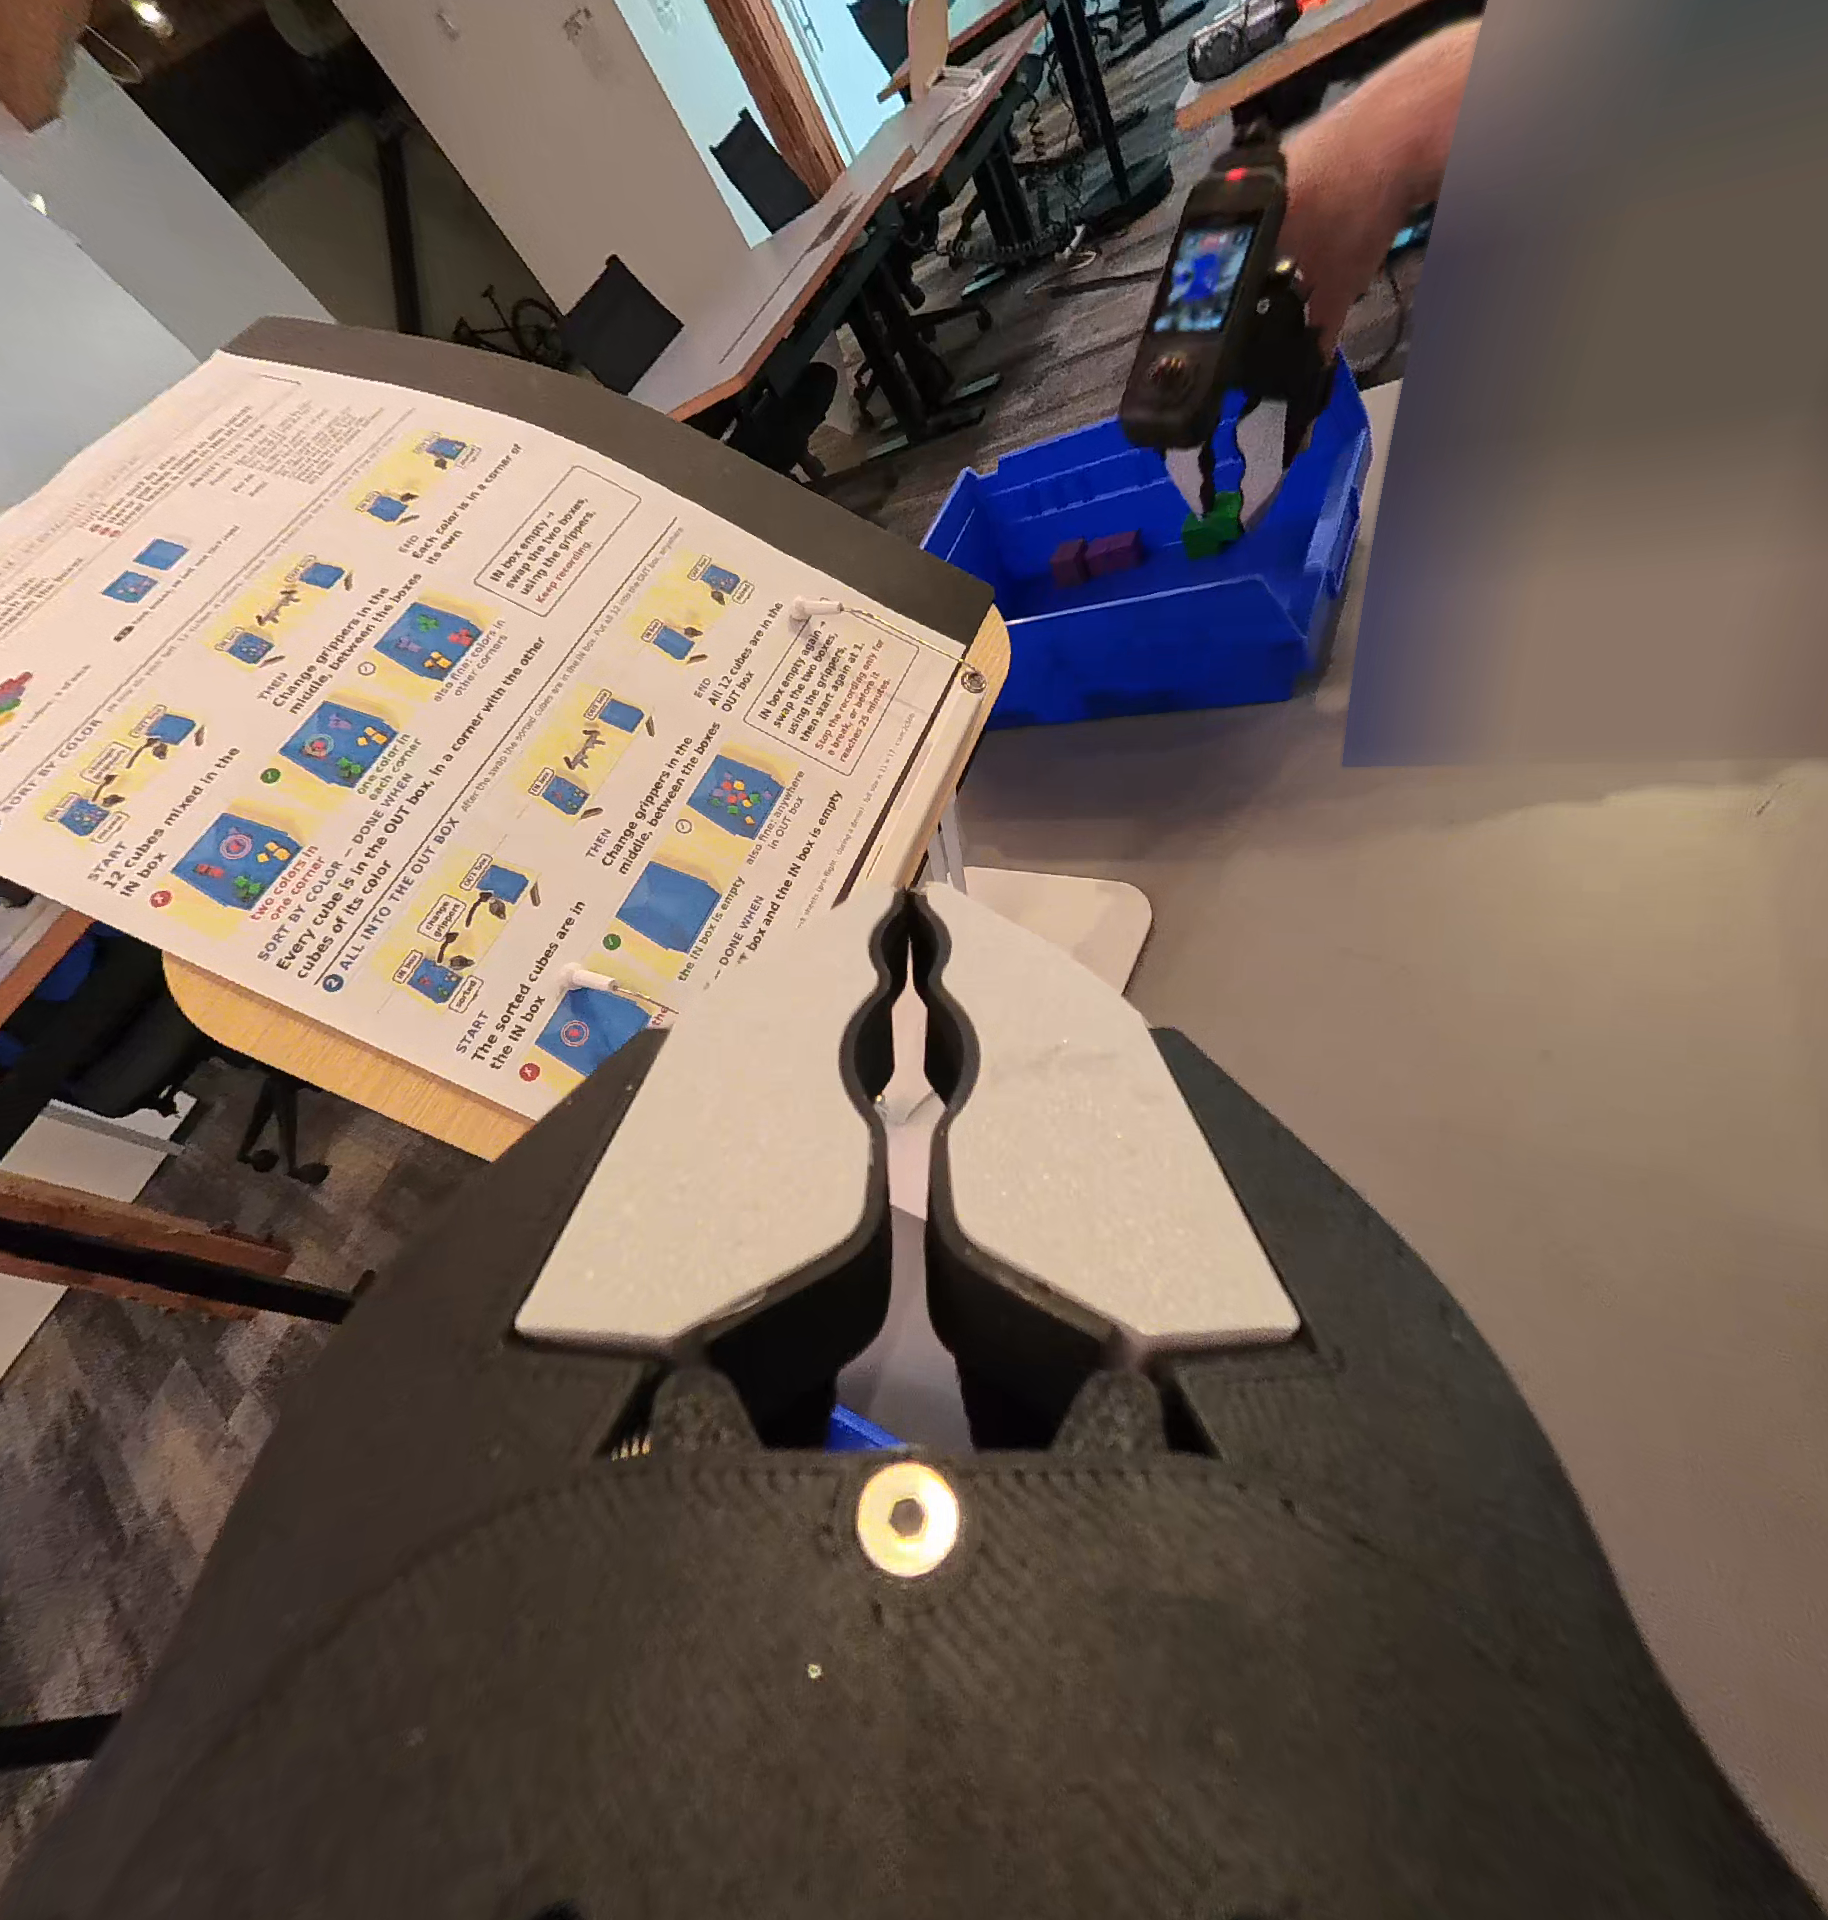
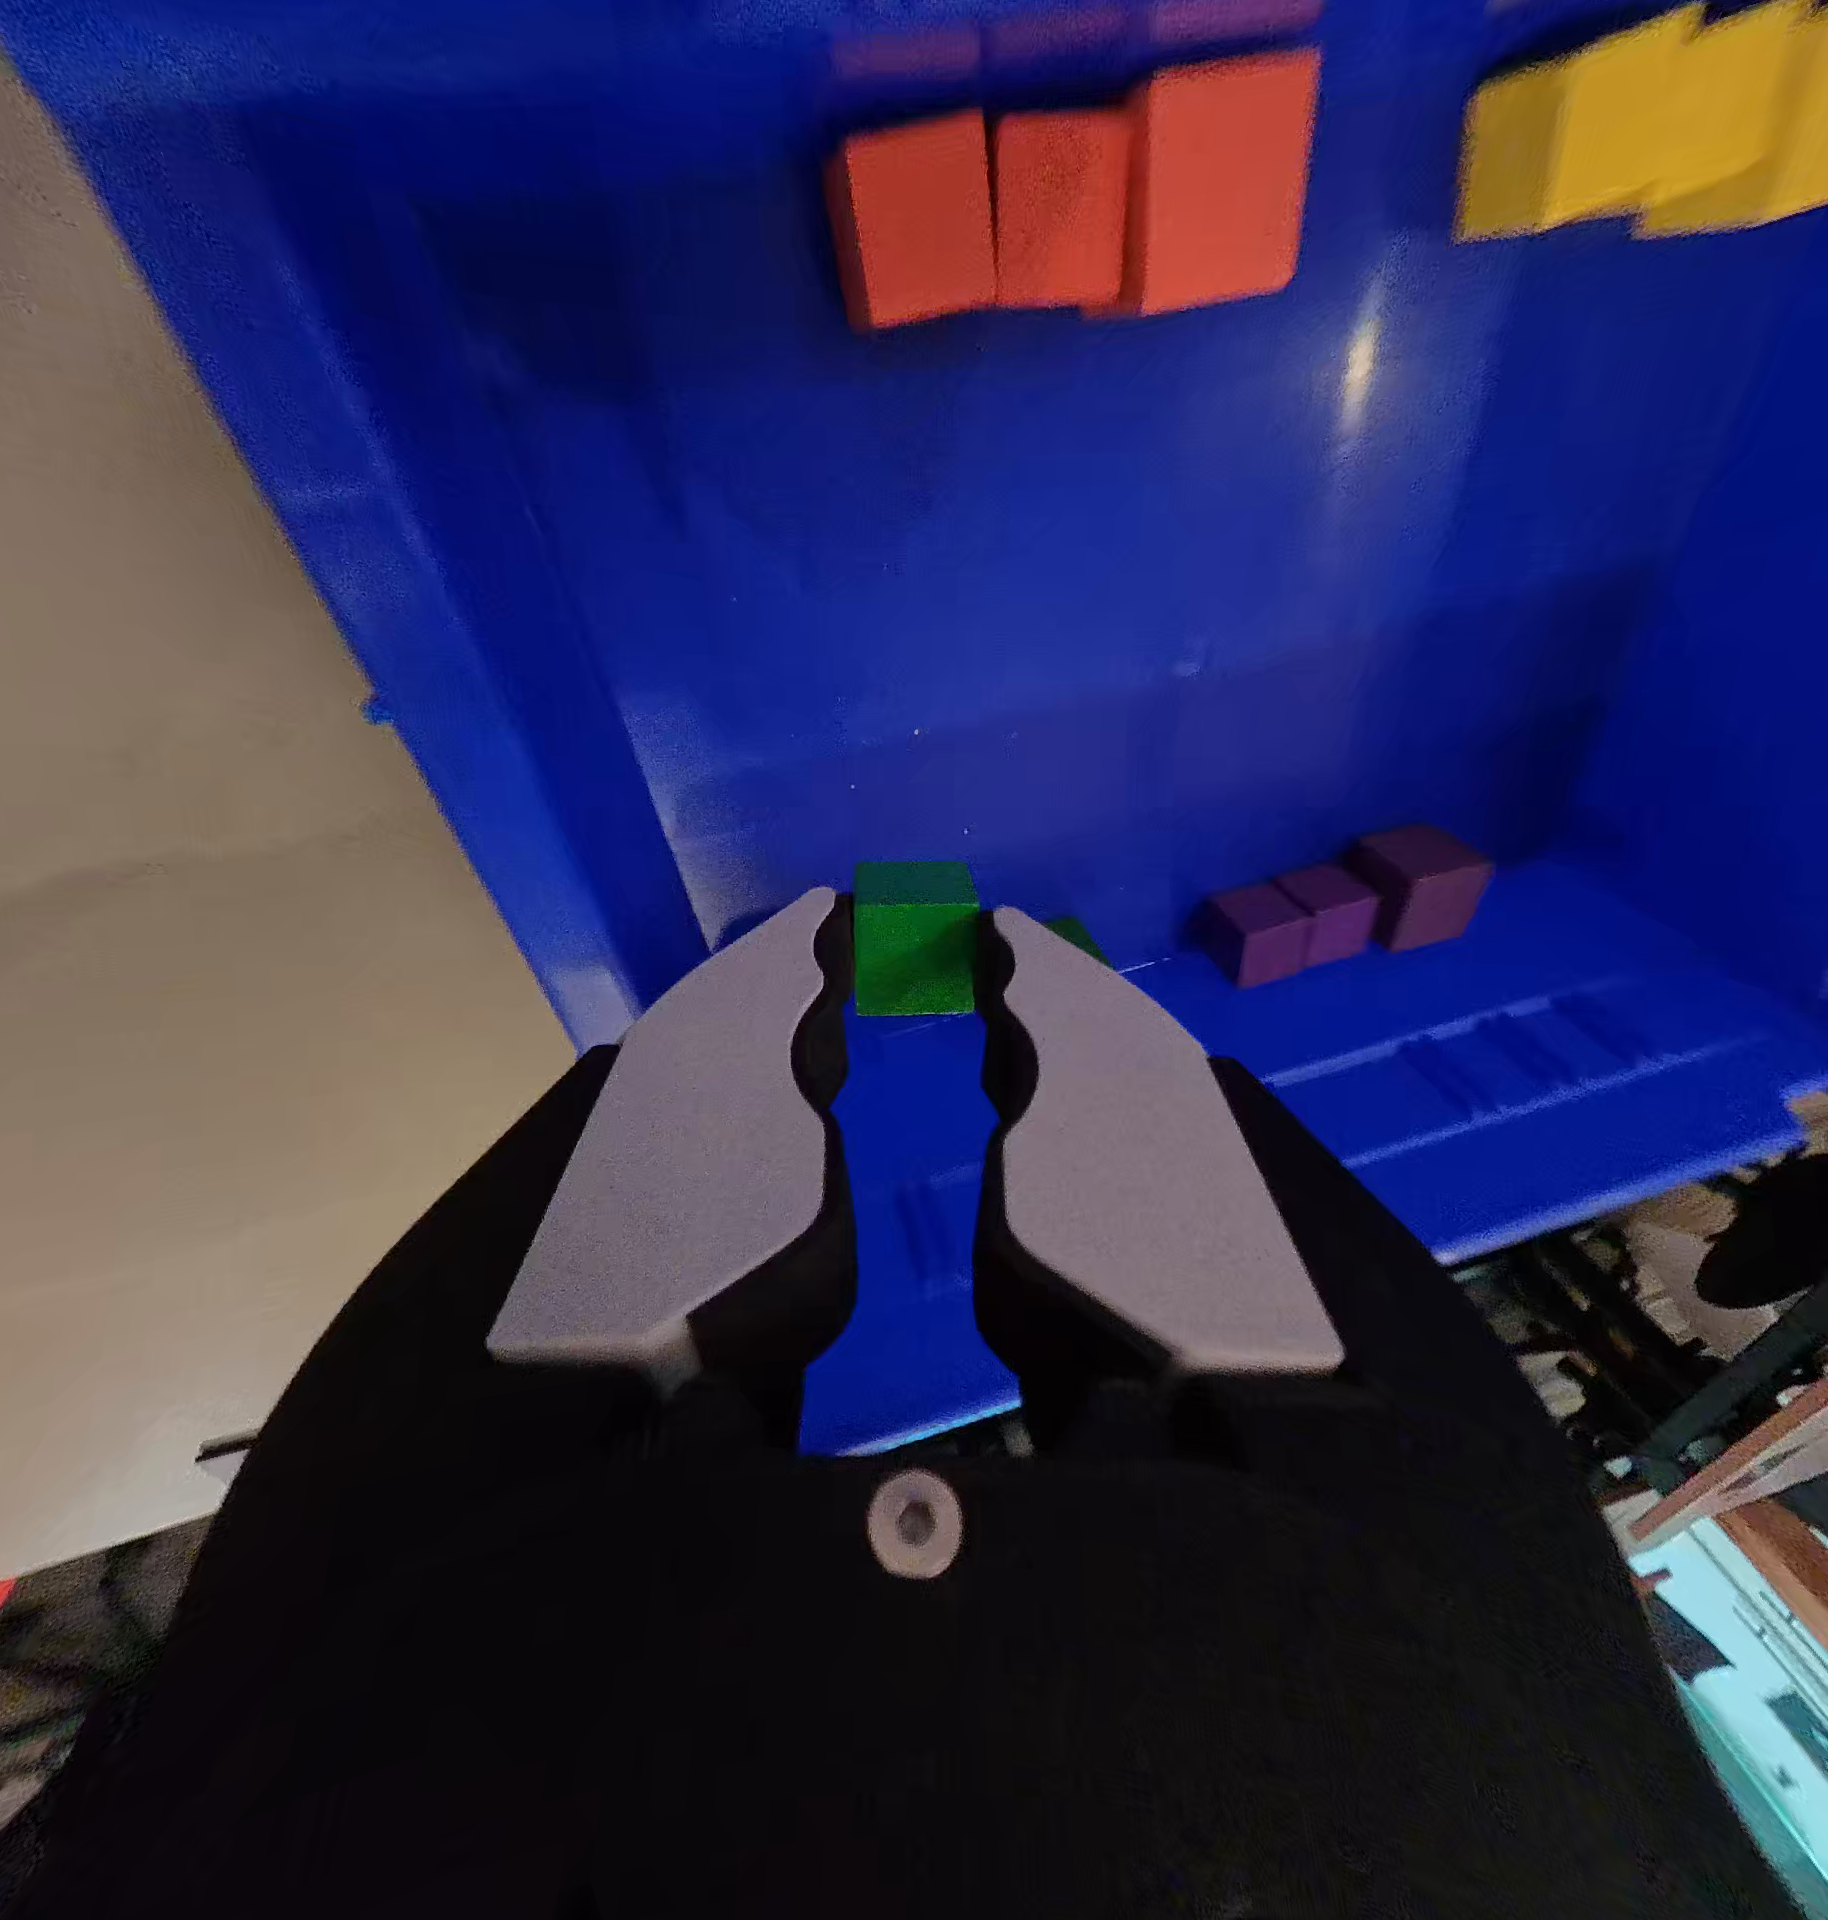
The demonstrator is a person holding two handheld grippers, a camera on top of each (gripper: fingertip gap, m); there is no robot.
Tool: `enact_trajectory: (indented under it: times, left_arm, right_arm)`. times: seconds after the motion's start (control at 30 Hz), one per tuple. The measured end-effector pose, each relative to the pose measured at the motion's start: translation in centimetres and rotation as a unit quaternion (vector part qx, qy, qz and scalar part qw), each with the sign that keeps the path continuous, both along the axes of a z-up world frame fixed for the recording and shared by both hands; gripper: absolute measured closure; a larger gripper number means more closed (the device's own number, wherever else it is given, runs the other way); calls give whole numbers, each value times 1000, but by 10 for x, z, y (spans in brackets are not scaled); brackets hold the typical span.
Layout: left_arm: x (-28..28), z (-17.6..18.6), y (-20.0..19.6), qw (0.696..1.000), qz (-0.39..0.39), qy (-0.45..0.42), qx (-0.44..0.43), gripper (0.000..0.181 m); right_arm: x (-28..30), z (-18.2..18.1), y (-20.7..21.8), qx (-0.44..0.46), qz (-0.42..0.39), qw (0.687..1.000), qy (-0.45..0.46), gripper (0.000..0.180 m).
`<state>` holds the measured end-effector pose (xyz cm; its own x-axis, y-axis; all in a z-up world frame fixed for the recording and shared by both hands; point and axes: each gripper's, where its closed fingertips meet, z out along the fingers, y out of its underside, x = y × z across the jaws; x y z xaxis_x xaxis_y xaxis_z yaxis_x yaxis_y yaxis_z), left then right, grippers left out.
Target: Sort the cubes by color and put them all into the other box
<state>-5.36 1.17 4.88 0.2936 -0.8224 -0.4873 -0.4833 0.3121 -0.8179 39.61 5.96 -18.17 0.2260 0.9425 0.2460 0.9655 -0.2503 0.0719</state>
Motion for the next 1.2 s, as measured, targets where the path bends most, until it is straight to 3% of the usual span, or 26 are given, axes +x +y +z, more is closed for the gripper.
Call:
enact_trajectory:
  times: [0.17,0.63,0.8,1.0,1.2]
  left_arm:
    - [1,-4,2,1000,2,9,-1,181]
    - [3,-8,0,1000,-6,20,-6,181]
    - [5,-12,-2,999,-10,33,-10,181]
    - [4,-11,-3,999,-9,33,-6,181]
    - [3,-9,-4,999,-6,34,-4,181]
  right_arm:
    - [18,-26,5,-44,-11,997,-70,157]
    - [23,-45,5,-95,-20,993,-73,157]
    - [26,-35,6,-86,-29,992,-90,140]
    - [-6,-6,7,-66,-9,998,-4,180]
    - [2,-32,-2,-124,-17,991,-41,180]
